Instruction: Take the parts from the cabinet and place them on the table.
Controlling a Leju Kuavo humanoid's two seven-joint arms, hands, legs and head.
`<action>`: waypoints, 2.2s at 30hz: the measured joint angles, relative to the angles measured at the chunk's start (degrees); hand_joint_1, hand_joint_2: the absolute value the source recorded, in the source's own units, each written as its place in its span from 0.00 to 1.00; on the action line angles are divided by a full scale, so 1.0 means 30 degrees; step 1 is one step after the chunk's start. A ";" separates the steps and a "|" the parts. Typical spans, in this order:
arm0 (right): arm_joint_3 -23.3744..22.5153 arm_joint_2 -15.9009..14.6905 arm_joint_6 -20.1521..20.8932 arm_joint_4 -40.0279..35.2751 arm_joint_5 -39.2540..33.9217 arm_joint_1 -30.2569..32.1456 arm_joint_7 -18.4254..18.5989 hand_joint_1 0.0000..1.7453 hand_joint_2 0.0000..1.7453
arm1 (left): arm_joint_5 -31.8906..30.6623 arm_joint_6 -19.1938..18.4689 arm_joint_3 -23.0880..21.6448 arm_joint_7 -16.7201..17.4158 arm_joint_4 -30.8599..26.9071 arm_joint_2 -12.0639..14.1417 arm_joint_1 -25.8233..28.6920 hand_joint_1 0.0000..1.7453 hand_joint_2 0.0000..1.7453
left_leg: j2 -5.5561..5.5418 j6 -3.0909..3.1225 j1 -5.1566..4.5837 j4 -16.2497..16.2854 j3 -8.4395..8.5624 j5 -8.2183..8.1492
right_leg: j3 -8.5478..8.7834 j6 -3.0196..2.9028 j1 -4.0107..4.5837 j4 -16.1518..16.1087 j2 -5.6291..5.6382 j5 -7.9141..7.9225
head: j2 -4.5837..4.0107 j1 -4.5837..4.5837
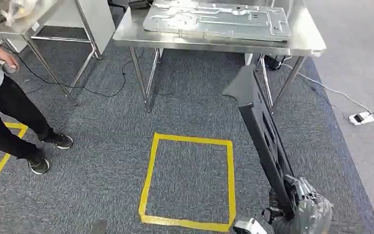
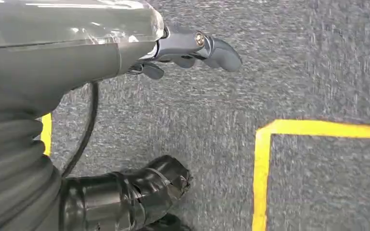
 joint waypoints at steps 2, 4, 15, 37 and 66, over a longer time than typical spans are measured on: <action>0.0218 -0.0189 0.0000 0.0131 -0.0007 -0.0023 0.0168 1.00 1.00 | -0.0022 -0.0059 0.0000 0.0000 0.0000 0.0007 0.0064 0.00 1.00 | 0.0000 -0.0017 0.0001 0.1286 -0.0811 0.0033 | 0.0017 -0.0056 0.0054 0.0059 0.0132 -0.0044 | -0.0007 0.0000; 0.0393 -0.0378 0.0000 0.0218 0.0058 -0.0087 0.0545 1.00 1.00 | -0.0044 -0.0204 0.0000 -0.0051 0.0000 0.0036 0.0064 0.00 1.00 | -0.0002 0.0053 0.0001 -0.0870 0.0016 0.1704 | 0.0069 -0.0010 0.0065 0.0200 0.0308 -0.0144 | 0.0000 -0.0007; 0.0662 -0.0743 -0.0007 0.0218 0.0364 -0.0344 0.0554 1.00 1.00 | -0.0255 -0.0546 -0.0015 -0.0262 0.0000 0.0109 0.0035 0.00 1.00 | -0.0015 0.1010 -0.0038 -0.4515 0.1503 0.3027 | -0.1927 0.1091 -0.0078 0.4586 0.0254 -0.2624 | 0.0000 0.0007; 0.0276 0.0124 -0.0007 0.0043 0.0299 -0.0511 -0.1901 1.00 1.00 | -0.0423 -0.0597 -0.0022 -0.0255 0.0000 0.0160 0.0060 0.00 1.00 | -0.0072 0.0553 -0.0154 -0.4032 0.1245 0.3069 | 0.0660 -0.0040 0.0186 0.0338 0.0312 -0.0815 | -0.0007 -0.0007; 0.0539 0.0204 -0.0007 0.0415 0.1319 -0.1984 -0.1399 1.00 1.00 | -0.0976 -0.0685 -0.0117 -0.0058 0.0000 0.0175 -0.0142 0.00 1.00 | -0.0015 0.0146 -0.0076 -0.0925 -0.0484 0.2325 | 0.0664 -0.0112 0.0083 0.0205 0.0207 -0.0679 | 0.0000 -0.0015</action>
